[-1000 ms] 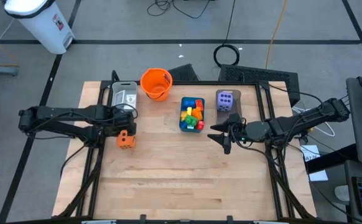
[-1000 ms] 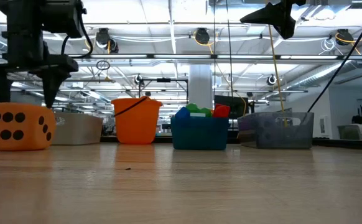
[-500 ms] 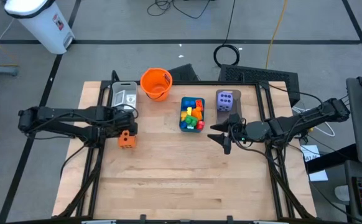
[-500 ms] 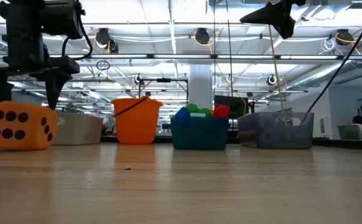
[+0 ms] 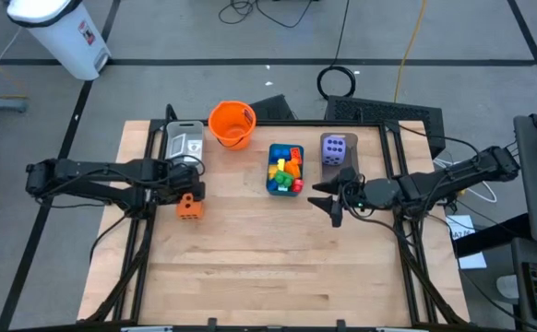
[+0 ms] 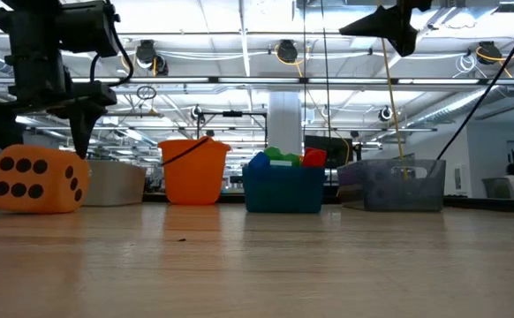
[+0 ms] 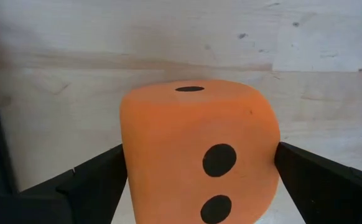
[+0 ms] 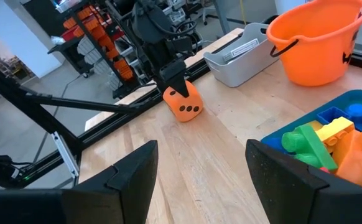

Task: Pick & Place Toys
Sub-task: Put the orange dice into the black bin

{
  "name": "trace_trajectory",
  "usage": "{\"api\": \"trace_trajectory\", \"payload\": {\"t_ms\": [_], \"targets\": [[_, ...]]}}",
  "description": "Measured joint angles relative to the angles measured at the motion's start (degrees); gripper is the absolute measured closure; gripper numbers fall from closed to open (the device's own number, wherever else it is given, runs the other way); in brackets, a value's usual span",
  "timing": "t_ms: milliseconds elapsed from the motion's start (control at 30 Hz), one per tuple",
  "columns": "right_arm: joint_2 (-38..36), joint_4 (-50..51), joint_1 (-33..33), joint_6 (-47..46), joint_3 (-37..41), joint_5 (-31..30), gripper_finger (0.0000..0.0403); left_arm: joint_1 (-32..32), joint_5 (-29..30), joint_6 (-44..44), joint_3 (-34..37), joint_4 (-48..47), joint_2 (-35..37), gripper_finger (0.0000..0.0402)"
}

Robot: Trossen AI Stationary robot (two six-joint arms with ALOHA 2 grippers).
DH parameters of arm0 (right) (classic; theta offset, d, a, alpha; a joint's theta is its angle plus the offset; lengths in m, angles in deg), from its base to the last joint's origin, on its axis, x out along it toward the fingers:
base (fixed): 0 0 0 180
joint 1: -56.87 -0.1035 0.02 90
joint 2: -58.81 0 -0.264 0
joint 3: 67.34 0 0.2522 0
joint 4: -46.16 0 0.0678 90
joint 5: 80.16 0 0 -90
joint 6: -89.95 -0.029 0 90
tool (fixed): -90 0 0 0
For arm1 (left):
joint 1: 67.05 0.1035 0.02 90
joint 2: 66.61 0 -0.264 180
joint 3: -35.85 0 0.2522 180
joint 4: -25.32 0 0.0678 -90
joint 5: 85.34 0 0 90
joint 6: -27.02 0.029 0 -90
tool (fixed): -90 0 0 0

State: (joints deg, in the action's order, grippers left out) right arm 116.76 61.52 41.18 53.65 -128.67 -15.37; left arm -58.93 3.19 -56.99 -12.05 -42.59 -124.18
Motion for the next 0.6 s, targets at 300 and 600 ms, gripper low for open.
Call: {"api": "trace_trajectory", "payload": {"t_ms": [300, 600], "targets": [[0.0, -0.02, 0.41, -0.06, 0.02, 0.02, 0.0167, 0.0, -0.26, 0.58, 0.03, -1.22, -0.86, 0.0001], [0.0, 0.03, 0.41, -0.48, 0.02, 0.02, 0.0167, 0.0, -1.79, 2.98, 0.08, -1.65, -6.41, 0.0001]]}}
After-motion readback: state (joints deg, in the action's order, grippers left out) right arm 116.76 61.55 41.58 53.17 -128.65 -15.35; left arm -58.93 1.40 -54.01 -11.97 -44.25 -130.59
